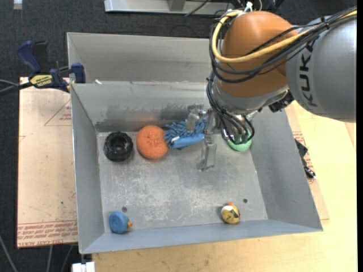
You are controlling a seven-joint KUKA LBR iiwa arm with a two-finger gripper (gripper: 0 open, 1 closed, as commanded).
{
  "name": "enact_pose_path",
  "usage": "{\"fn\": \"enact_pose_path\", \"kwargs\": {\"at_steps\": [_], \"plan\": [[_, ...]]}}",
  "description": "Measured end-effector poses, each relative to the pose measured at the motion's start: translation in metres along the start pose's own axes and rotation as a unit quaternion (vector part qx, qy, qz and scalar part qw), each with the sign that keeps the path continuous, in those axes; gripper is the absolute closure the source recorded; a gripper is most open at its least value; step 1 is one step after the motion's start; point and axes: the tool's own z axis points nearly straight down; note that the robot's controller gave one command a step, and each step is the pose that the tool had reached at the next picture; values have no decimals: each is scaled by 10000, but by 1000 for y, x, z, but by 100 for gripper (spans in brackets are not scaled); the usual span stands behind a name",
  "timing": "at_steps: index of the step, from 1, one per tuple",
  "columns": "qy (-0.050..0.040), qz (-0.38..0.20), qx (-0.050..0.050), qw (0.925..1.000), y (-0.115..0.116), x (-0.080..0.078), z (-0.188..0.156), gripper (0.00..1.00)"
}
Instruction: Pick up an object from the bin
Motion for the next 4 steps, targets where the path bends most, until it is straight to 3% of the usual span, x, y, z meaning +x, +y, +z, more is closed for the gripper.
{"fn": "enact_pose_path", "kwargs": {"at_steps": [1,2,4], "plan": [[-76,-479,-17,9988,17,-28,2,0],[-39,-234,-15,9997,21,-38,62,0],[-57,-1033,-12,9946,17,-47,134,0]]}}
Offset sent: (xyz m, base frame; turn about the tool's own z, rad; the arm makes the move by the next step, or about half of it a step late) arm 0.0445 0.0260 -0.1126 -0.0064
